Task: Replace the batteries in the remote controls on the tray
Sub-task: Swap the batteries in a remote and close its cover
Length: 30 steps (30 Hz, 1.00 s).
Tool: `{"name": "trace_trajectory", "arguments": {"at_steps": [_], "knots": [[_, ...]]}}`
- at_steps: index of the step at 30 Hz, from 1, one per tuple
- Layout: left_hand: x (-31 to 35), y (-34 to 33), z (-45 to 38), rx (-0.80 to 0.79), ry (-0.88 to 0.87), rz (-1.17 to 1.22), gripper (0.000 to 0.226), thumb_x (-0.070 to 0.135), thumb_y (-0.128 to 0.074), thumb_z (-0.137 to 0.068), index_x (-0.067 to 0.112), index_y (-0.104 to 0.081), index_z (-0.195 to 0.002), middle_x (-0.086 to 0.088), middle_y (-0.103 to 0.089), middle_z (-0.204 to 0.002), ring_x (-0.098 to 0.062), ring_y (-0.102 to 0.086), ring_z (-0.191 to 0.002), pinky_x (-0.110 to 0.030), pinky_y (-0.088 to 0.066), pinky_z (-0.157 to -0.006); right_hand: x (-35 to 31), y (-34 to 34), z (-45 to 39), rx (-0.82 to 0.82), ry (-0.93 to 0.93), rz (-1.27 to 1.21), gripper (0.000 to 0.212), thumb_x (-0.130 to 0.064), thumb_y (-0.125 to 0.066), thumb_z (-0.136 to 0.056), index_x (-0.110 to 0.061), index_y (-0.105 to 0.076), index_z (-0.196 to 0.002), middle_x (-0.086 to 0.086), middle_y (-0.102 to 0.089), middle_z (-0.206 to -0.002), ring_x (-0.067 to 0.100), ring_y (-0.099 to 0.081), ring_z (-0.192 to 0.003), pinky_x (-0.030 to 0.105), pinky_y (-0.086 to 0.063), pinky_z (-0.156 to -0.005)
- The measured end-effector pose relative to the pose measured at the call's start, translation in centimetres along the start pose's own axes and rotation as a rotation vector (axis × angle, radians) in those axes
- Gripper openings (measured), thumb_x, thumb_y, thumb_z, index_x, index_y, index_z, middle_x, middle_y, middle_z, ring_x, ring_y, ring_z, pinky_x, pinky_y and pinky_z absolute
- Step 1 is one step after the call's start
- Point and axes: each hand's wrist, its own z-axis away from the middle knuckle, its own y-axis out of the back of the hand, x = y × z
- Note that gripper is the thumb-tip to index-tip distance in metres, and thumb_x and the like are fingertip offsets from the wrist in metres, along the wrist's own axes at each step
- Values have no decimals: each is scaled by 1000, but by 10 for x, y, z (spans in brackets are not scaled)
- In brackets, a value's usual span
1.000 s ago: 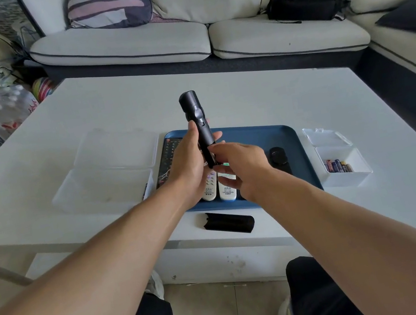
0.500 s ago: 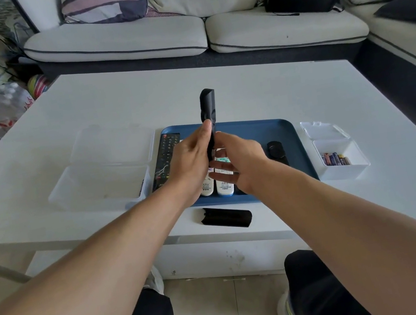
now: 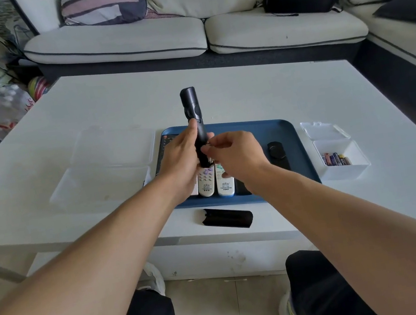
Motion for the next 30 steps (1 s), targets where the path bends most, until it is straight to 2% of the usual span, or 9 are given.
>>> {"name": "trace_trajectory", "arguments": {"at_steps": [2,4,7,11,14,16,18,25,30], "knots": [[1,5,-3,43,8,-16,35,47,-50,-102,17,-69,-98,-9,-76,-99,-22,-72,-88,-44,-56,-88,-6,2,0,-21,-10,-53,4,-23,-66,-95,-20,-69,-96,-9,-70,-82,7,-65,-70,24,-55,-56],[2,10,-7,70,40,31,32,46,-53,-101,17,-65,-102,-9,-73,-92,-22,-70,-84,-43,-60,-87,-12,5,1,-75,-128,-316,9,-14,-56,-99,-12,-63,-93,-1,-70,-75,12,-66,-64,27,-53,-56],[6,14,-6,25,95,71,33,43,-52,-102,12,-63,-111,-9,-69,-88,-17,-67,-69,-31,-60,-61,-18,11,4,-157,-295,-576,12,-8,-50,-99,-8,-58,-90,7,-67,-68,18,-59,-57,29,-46,-54],[7,15,-4,-2,146,74,36,41,-53,-102,8,-65,-107,-10,-70,-83,-21,-69,-69,-42,-60,-82,-12,12,4,-206,-112,-136,8,-19,-64,-94,-15,-71,-91,-8,-65,-56,10,-43,-55,21,-33,-50],[8,14,-2,2,207,92,31,37,-50,-104,11,-67,-101,-8,-69,-79,-18,-65,-62,-31,-55,-56,-2,8,1,-169,240,370,12,-26,-71,-89,-32,-76,-98,-8,-72,-77,1,-51,-53,16,-40,-52],[8,14,-1,-9,240,76,30,36,-50,-104,13,-68,-100,-6,-69,-79,-17,-64,-61,-26,-49,-53,3,5,-1,-175,353,581,17,-33,-70,-88,-40,-75,-103,-13,-71,-90,3,-62,-75,24,-50,-70],[8,15,0,-38,254,74,32,37,-48,-105,11,-67,-101,-6,-70,-75,-19,-65,-56,-25,-48,-53,4,3,-2,-176,395,680,17,-38,-70,-88,-45,-74,-104,-16,-70,-95,10,-64,-87,31,-52,-77],[8,17,5,-103,288,71,34,34,-47,-105,13,-65,-86,0,-66,-60,-14,-63,-46,-20,-45,-41,-1,5,-1,-212,469,809,15,-42,-70,-86,-52,-75,-96,-22,-71,-104,9,-64,-92,33,-53,-79],[9,18,5,-66,288,55,29,33,-55,-102,8,-68,-92,-7,-62,-76,-20,-60,-59,-30,-47,-62,-7,7,5,-225,647,1017,26,-33,-59,-88,-47,-73,-105,-22,-66,-111,14,-64,-91,33,-51,-75]]}}
